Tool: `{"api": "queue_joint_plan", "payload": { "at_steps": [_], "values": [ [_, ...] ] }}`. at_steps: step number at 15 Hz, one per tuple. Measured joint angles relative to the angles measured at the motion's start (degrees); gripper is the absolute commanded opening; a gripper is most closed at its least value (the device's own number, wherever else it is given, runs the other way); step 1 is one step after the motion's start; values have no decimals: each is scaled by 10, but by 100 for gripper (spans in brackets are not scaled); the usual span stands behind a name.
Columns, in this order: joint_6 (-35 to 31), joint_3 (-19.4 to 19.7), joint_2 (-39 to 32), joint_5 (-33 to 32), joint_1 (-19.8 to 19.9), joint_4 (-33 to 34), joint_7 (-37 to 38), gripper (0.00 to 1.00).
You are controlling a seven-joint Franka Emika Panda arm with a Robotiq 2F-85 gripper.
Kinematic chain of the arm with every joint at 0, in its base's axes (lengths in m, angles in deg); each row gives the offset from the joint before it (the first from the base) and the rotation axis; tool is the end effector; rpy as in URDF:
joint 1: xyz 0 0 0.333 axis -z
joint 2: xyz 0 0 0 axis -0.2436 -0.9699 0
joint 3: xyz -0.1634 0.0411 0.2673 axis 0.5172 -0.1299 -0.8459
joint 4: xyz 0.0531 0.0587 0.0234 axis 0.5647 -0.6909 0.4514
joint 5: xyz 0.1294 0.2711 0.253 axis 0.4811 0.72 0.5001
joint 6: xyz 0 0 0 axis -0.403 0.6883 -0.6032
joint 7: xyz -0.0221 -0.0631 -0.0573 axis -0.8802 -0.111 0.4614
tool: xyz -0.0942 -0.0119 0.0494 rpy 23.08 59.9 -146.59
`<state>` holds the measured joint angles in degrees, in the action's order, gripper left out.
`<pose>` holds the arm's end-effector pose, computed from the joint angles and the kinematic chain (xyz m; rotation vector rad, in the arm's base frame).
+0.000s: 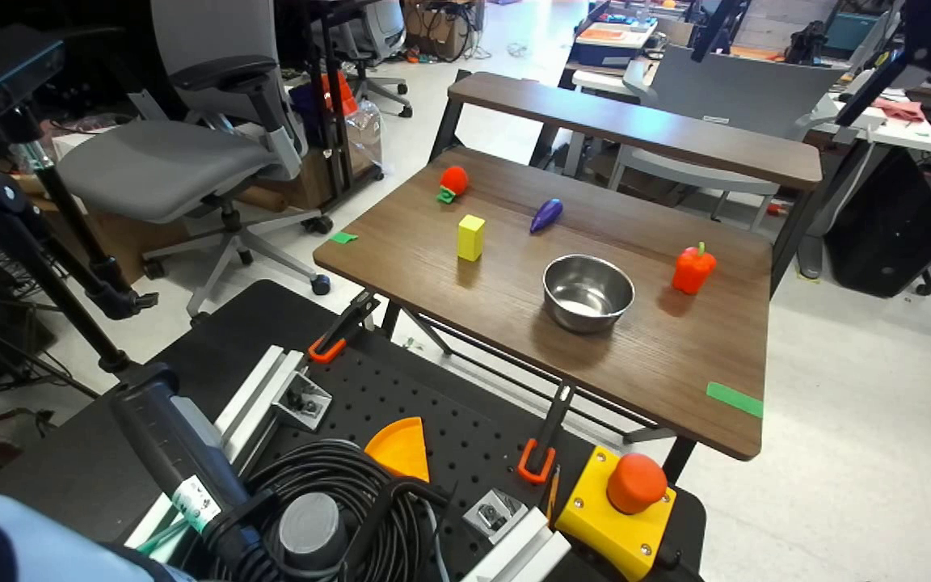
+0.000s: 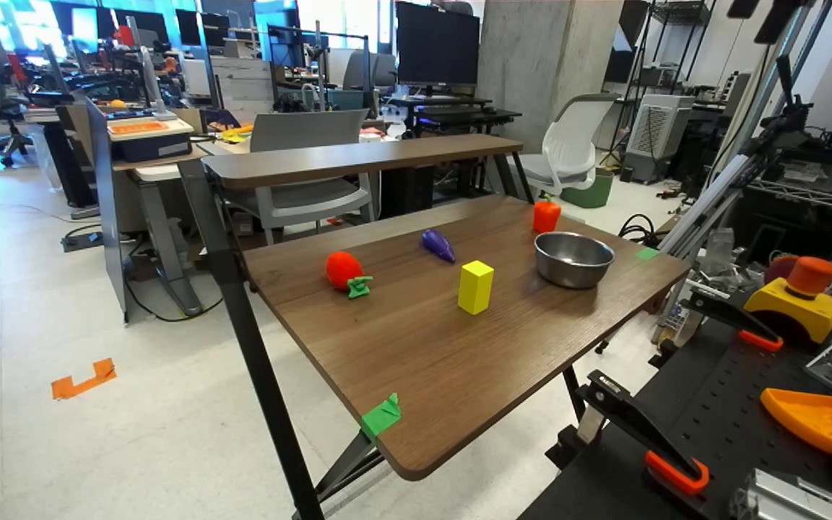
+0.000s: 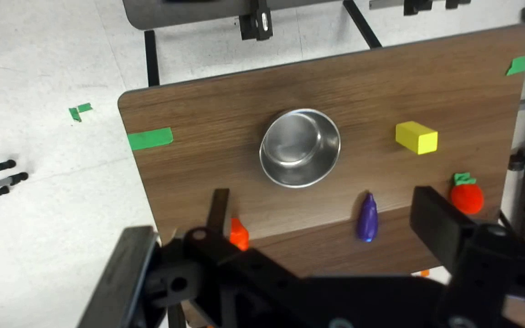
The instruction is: Put the orange pepper in the silver bowl.
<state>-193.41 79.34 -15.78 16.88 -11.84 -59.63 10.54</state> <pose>0.4218 -0.1869 0.4408 -2.9830 0.1437 -0.1001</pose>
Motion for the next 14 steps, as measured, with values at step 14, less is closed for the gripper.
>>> {"api": "queue_joint_plan", "payload": {
  "at_steps": [14],
  "values": [
    [3, -91, -443, 2, 39, 371, 180, 100]
  ]
}}
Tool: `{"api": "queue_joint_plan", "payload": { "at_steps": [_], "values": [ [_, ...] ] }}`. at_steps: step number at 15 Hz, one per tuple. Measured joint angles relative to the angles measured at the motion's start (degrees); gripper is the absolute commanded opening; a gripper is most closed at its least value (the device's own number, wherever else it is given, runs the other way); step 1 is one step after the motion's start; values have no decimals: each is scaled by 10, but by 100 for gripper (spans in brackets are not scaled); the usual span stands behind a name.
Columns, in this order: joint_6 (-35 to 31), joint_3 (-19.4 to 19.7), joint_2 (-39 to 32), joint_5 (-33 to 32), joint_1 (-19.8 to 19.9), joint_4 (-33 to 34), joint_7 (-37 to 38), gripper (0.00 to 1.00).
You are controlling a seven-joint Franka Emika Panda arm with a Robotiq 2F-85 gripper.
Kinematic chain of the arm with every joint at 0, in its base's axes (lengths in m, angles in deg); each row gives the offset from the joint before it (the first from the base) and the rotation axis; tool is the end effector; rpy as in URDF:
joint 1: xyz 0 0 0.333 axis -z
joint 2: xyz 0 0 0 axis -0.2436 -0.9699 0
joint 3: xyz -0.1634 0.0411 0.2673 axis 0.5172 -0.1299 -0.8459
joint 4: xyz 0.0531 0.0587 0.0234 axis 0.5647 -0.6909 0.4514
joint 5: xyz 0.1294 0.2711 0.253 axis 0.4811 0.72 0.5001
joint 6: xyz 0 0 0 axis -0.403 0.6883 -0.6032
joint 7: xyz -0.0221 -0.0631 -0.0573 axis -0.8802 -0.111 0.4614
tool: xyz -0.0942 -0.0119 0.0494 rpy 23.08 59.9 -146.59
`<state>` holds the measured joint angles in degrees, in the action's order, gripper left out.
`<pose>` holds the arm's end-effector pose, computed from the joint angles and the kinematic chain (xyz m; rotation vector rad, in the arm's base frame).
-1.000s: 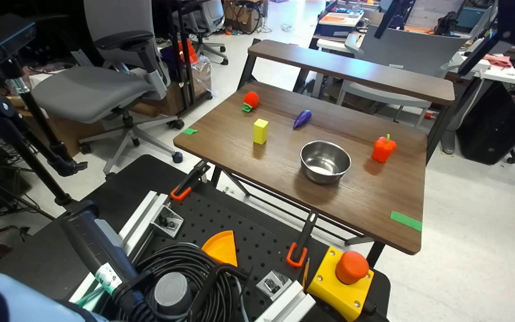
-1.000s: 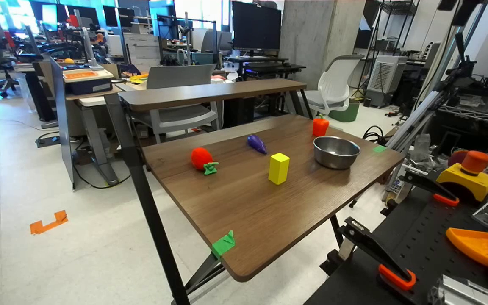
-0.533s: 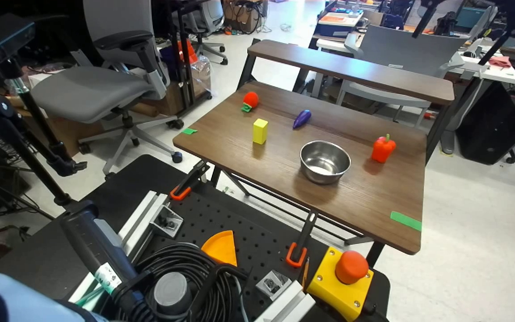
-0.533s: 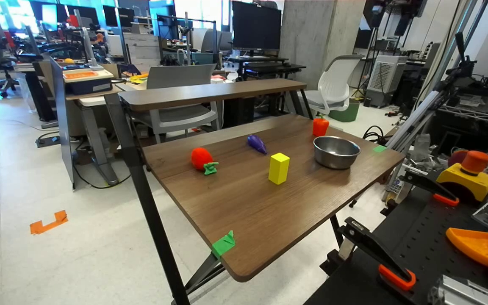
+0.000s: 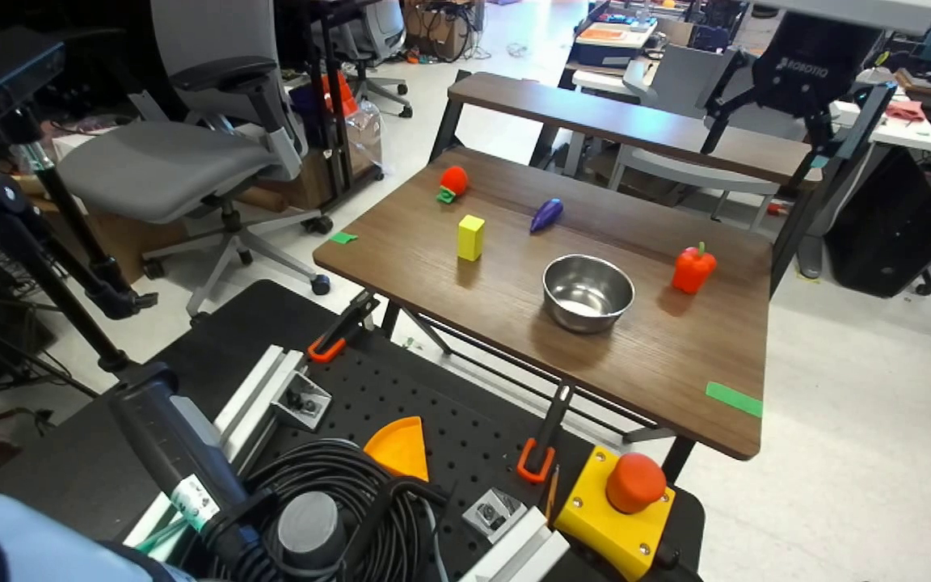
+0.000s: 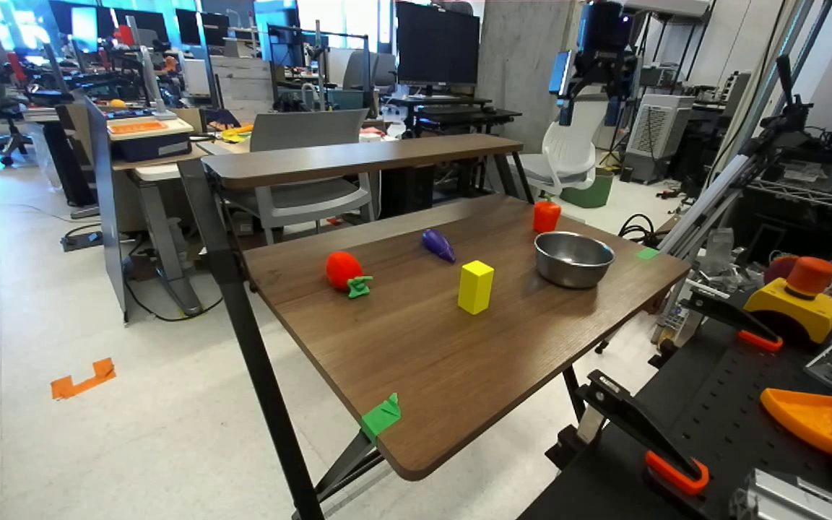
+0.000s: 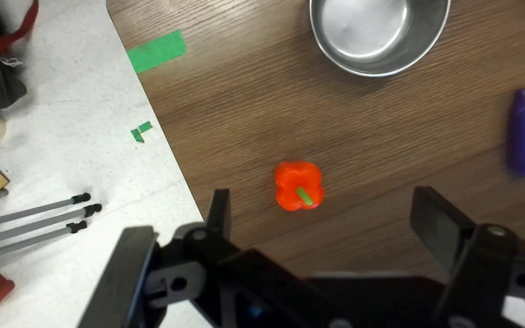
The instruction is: Put the orange pepper in the silver bowl.
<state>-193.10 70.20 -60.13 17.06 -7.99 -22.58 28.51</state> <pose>0.6309 -0.1920 0.3117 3.0785 -0.4905 -0.1528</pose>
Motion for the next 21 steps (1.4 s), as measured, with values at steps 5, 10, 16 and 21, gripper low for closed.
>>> {"api": "queue_joint_plan", "payload": {
  "at_steps": [5, 10, 16, 21],
  "values": [
    [1, -8, -93, -51, -1, 68, 60, 100],
    [15, -11, -162, -58, -5, 131, 84, 100],
    [52, -12, -229, -64, -9, 201, 109, 100],
    [82, -12, -277, -67, -9, 255, 126, 74]
  ]
}}
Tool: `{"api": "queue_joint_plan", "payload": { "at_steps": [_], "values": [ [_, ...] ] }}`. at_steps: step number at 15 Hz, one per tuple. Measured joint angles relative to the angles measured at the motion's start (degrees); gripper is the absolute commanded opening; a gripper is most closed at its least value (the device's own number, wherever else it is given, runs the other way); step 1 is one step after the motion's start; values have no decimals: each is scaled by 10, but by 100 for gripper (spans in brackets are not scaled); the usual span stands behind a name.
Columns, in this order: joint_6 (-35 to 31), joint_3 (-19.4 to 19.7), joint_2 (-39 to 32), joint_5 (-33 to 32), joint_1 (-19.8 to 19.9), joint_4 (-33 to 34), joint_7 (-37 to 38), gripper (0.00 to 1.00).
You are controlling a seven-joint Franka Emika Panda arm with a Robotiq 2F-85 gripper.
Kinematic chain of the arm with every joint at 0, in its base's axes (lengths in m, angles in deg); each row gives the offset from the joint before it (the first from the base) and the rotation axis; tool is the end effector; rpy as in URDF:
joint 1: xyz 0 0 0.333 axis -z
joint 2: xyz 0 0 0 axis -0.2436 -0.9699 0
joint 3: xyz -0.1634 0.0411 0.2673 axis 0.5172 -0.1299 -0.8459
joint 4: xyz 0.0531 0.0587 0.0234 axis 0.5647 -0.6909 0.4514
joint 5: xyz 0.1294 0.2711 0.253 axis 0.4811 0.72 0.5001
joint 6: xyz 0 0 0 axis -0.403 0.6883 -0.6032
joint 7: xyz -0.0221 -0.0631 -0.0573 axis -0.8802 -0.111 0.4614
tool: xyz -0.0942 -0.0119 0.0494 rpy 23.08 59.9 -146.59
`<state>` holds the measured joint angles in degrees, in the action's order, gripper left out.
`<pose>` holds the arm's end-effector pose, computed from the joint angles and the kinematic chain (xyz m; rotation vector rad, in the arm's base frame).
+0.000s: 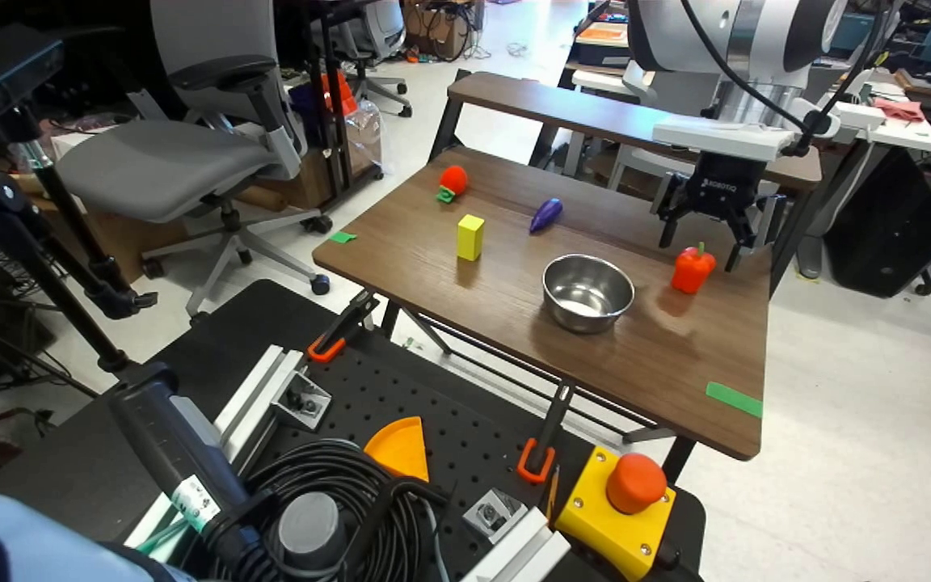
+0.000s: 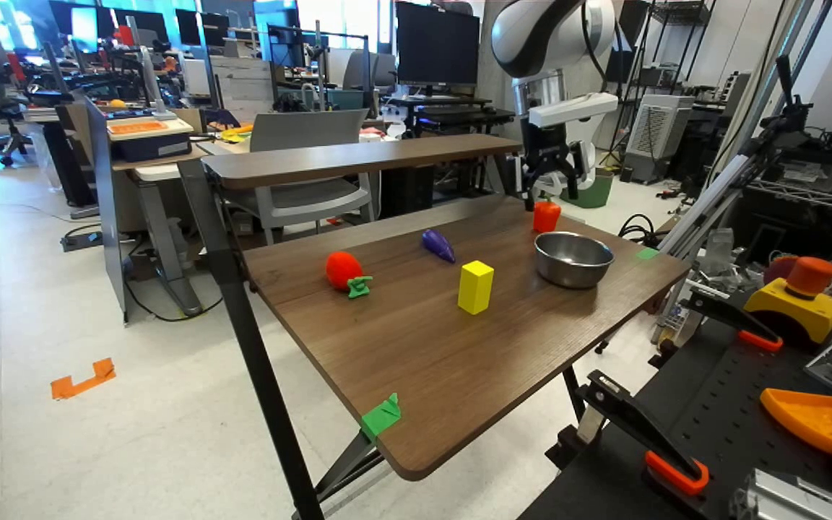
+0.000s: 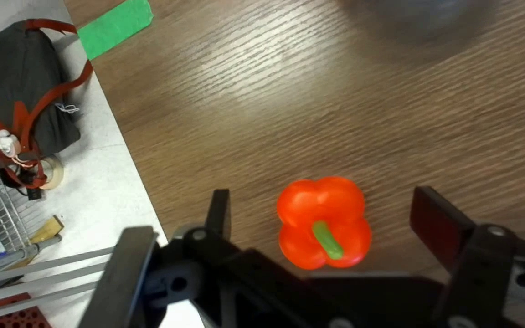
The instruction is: Put the orange pepper in the silver bowl.
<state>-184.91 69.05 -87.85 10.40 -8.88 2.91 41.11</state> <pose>0.6979 -0.1752 0.1586 2.8605 -0.5782 -0.4126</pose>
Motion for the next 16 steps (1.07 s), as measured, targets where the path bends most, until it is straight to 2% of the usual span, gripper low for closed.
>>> {"api": "queue_joint_plan", "payload": {
  "at_steps": [6, 9, 12, 16],
  "values": [
    [45, 1, -49, 0, 2, 72, 21, 27],
    [75, 3, -67, -1, 3, 107, 30, 25],
    [76, 2, -55, -1, -1, 107, 19, 25],
    [73, -1, 32, -2, -19, 25, -19, 25]
  ]
}}
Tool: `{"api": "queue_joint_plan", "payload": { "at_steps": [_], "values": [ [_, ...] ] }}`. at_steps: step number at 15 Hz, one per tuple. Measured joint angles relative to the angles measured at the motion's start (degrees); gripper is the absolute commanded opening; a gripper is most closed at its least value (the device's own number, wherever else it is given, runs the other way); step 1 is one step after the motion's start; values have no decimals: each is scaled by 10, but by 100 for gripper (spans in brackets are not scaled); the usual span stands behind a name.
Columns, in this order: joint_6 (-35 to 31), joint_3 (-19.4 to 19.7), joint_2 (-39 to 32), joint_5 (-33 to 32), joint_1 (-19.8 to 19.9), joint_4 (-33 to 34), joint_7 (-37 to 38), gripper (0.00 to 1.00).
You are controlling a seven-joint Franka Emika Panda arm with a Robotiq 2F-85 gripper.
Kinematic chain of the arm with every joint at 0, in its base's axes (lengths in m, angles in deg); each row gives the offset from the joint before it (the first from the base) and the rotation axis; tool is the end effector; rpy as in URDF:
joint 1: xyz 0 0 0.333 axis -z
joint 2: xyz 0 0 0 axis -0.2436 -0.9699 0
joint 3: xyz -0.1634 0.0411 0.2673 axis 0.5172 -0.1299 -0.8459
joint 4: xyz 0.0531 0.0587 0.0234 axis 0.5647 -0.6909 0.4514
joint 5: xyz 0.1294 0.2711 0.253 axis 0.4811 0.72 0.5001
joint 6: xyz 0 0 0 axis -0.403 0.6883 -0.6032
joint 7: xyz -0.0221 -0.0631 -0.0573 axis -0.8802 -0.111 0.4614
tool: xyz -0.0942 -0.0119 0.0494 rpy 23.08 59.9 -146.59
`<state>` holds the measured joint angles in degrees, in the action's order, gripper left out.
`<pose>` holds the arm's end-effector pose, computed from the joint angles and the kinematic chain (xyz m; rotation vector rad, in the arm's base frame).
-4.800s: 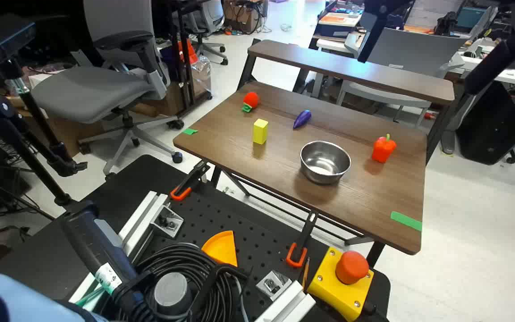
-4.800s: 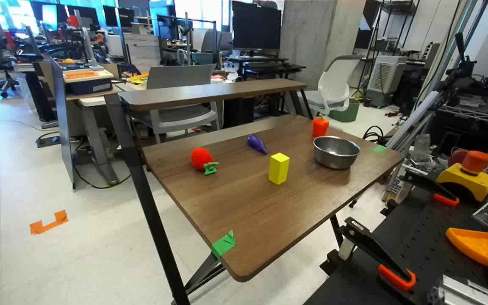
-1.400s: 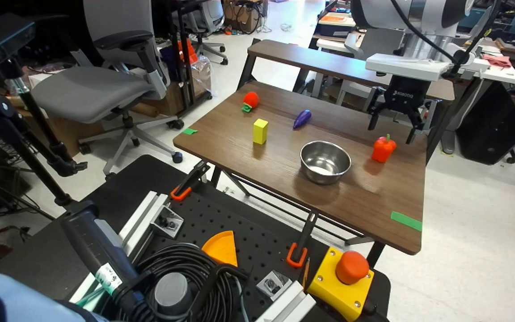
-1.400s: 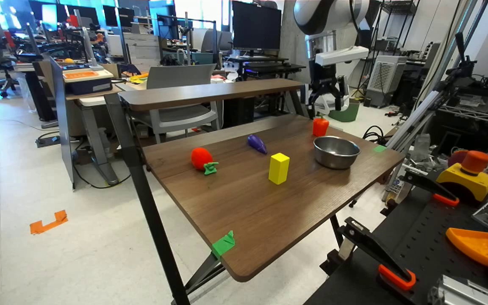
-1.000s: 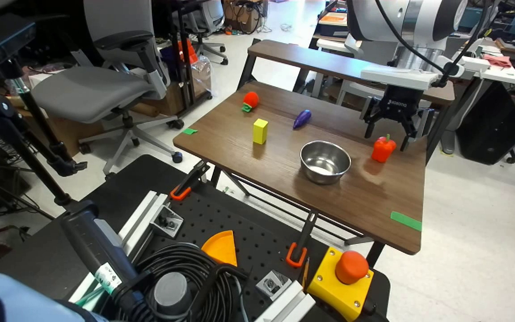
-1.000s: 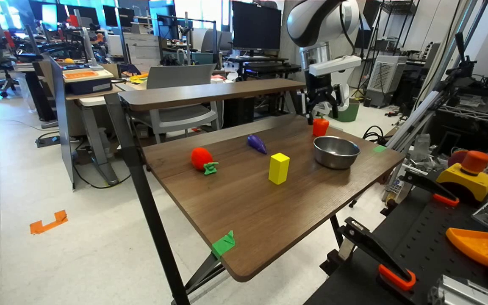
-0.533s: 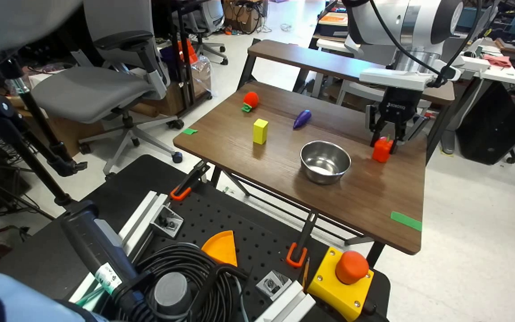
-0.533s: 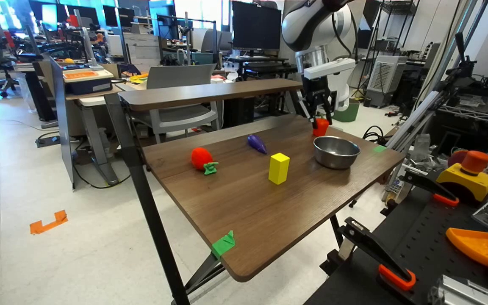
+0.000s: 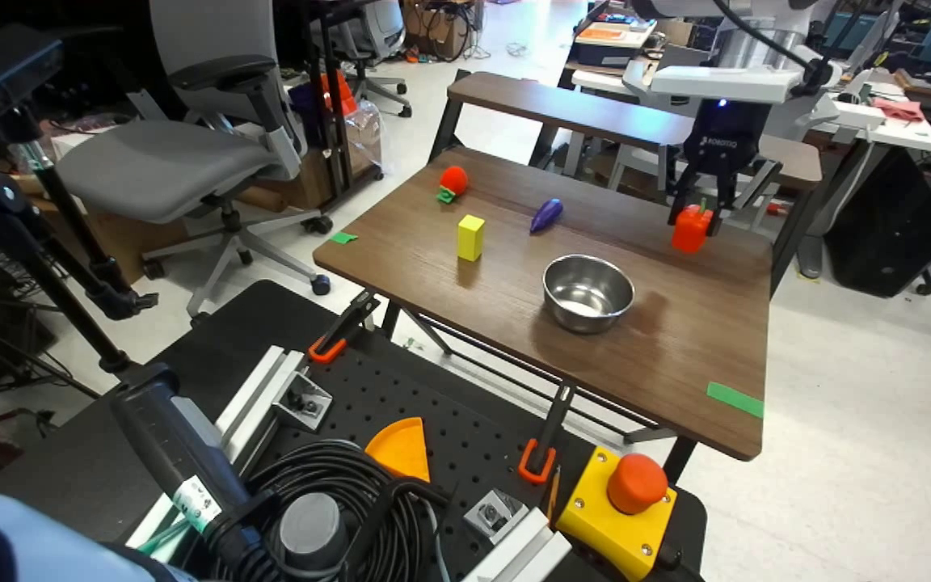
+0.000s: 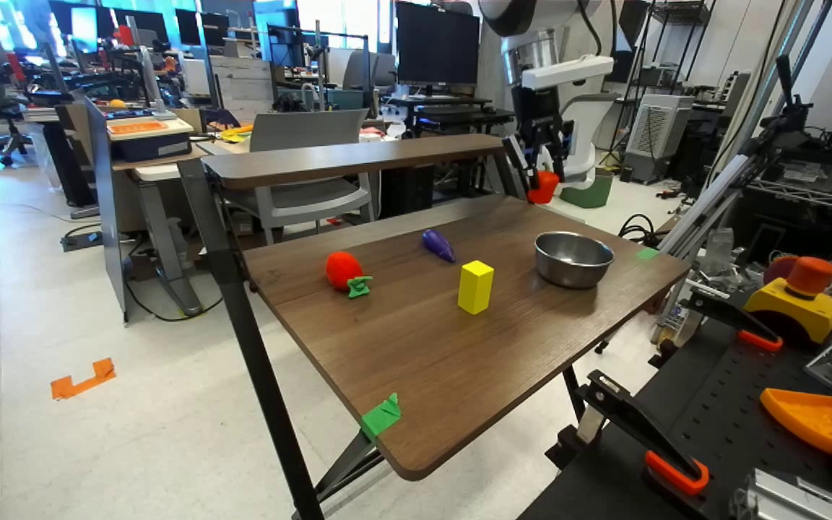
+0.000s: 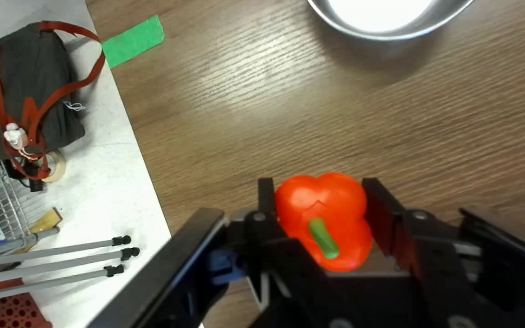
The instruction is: Put the orange pepper in the silver bowl.
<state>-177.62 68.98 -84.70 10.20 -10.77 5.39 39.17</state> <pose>0.7074 -0.1503 0.2090 2.8727 -0.4991 -0.4560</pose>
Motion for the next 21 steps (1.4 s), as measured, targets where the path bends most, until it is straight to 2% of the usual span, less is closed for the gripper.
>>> {"api": "queue_joint_plan", "payload": {
  "at_steps": [6, 11, 15, 21],
  "values": [
    [1, -39, 134, -3, -8, -169, -68, 25],
    [-6, -67, 208, -3, -22, -314, -76, 25],
    [-44, -74, 206, -3, -30, -357, -61, 25],
    [-94, -67, 200, -4, -29, -371, -33, 25]
  ]
}}
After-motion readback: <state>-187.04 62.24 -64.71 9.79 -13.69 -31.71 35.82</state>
